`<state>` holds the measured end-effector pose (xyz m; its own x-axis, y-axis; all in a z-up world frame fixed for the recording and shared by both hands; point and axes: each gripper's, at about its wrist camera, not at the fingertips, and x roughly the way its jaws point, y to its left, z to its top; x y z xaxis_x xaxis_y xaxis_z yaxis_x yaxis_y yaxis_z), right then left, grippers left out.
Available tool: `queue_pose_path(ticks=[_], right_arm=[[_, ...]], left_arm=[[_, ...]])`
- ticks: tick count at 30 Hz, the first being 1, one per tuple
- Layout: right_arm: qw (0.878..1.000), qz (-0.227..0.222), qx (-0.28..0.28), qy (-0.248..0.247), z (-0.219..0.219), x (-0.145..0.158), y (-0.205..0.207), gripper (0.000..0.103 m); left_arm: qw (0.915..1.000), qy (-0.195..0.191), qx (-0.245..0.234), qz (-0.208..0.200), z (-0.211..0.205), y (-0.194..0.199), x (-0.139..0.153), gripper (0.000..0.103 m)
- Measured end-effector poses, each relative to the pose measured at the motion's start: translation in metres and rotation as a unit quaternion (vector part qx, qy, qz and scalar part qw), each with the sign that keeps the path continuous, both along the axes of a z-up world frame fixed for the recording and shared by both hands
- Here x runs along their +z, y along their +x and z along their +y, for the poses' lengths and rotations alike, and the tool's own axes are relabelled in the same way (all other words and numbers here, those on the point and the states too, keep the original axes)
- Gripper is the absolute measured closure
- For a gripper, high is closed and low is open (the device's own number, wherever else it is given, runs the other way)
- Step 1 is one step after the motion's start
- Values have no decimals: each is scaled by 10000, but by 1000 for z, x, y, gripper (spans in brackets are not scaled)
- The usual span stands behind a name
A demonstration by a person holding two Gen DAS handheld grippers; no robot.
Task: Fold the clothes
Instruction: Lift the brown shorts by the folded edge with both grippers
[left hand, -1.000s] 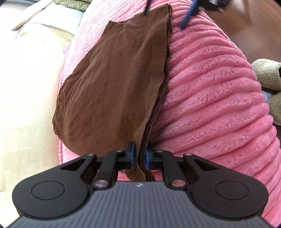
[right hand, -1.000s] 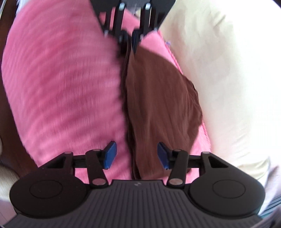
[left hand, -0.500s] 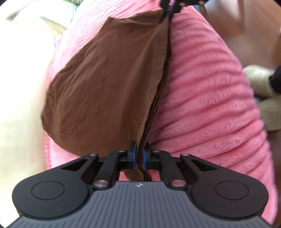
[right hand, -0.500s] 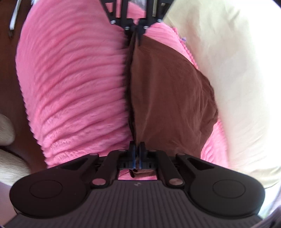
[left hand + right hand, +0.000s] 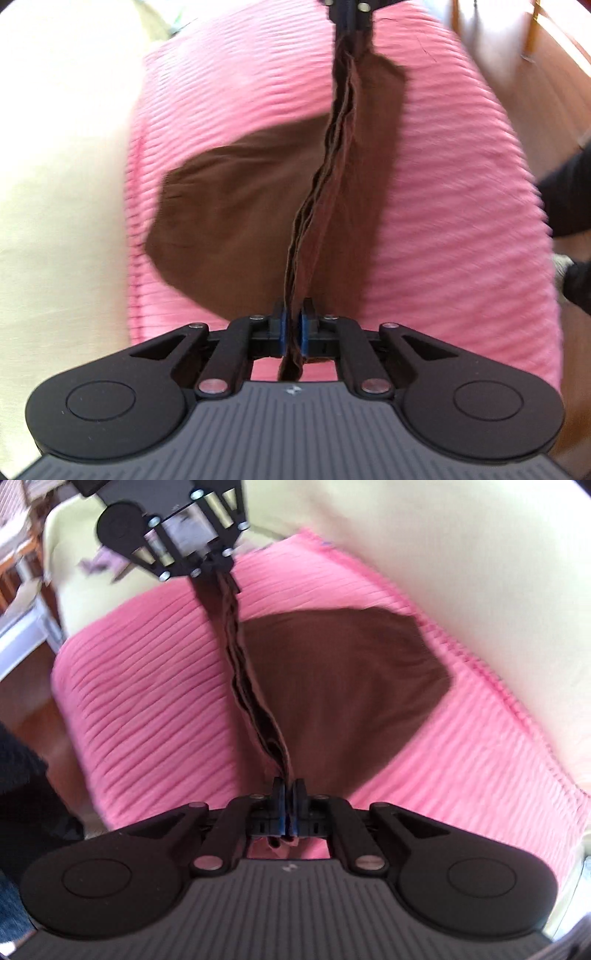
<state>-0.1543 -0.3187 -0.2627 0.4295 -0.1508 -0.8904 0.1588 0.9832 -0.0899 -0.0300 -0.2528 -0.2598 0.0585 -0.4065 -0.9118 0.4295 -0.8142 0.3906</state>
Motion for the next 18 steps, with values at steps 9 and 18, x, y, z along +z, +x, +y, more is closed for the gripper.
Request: queue_pose_path(ticks=[9,18], right_arm=[[9992,136,-258,261,-147,-14,37,101],[9963,158,-659,535,-217,-31,48,101]], left_arm=[[9972,189,713,-136,-134,26,-36,97],[9984,253,511,-60,-179,45,-35,93]])
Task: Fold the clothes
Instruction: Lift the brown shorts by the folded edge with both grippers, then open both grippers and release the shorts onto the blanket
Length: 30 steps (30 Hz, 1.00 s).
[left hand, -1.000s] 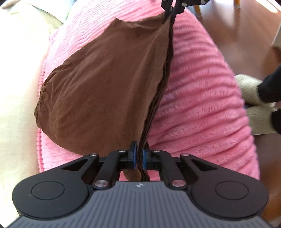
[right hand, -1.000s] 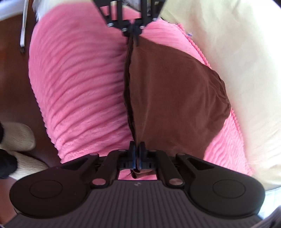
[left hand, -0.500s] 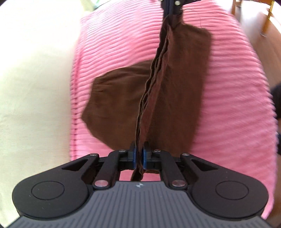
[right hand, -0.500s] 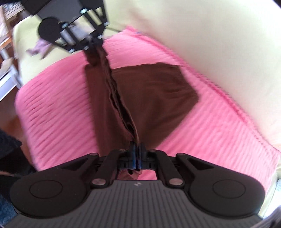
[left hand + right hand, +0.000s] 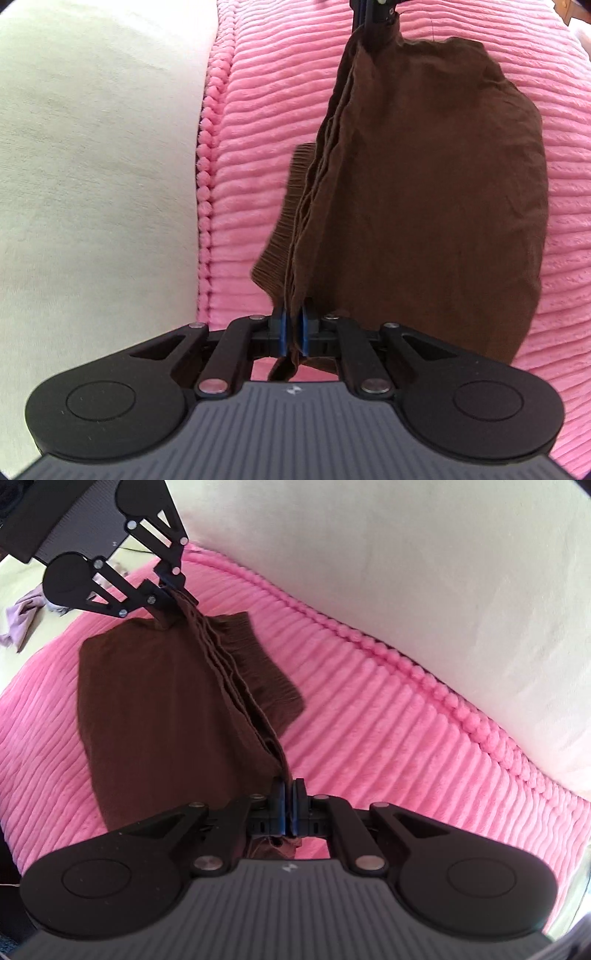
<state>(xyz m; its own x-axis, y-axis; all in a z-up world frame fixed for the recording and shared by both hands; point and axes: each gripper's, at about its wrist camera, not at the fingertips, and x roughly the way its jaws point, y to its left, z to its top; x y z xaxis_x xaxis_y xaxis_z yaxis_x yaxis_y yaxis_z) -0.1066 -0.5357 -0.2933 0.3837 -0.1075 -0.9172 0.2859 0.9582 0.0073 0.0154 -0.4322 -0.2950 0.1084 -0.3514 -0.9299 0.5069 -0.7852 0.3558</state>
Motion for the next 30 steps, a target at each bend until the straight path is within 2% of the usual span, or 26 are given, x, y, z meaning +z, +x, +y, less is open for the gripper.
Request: queue_pose_path(ticks=[3,8,16,19,21,22,24,25,26,28,30], right_arm=[[9999,44,-53,149,-15,-10,6,101],[9996,162,-67,232,-31,-28,14,101],[9995,81,-104,277,-37,-26,12,101],[9993,121,-195,280,-40,-34,15,101],[9991,173,-290,242,-41,-41,19,101],[9988,195,-403,196,-41,-44,21,100],[9975,241,-658,55,-40,-49,23,89],[9961,267,-839,-104,-39,-48,22,72],[9940,294,-1020,-264,-38,-47,21,69],[9891,225,-1379,-471,-36,-41,16,69],[9828,46,-1748,-590,-30,-30,9,69]], left_arm=[[9999,136,42,14,-15,6,-9,89],[9996,267,49,59,-26,13,-21,89],[9998,161,-78,85,-20,20,-9,87],[9999,134,49,88,-24,23,-11,74],[9996,153,217,93,-29,27,-16,70],[9993,153,318,107,-30,30,-16,63],[9984,139,527,146,-32,37,-15,50],[9978,132,632,165,-33,40,-14,45],[9965,135,791,233,-35,48,-11,43],[9922,150,1166,421,-37,67,-4,37],[9881,57,1451,516,-36,79,6,37]])
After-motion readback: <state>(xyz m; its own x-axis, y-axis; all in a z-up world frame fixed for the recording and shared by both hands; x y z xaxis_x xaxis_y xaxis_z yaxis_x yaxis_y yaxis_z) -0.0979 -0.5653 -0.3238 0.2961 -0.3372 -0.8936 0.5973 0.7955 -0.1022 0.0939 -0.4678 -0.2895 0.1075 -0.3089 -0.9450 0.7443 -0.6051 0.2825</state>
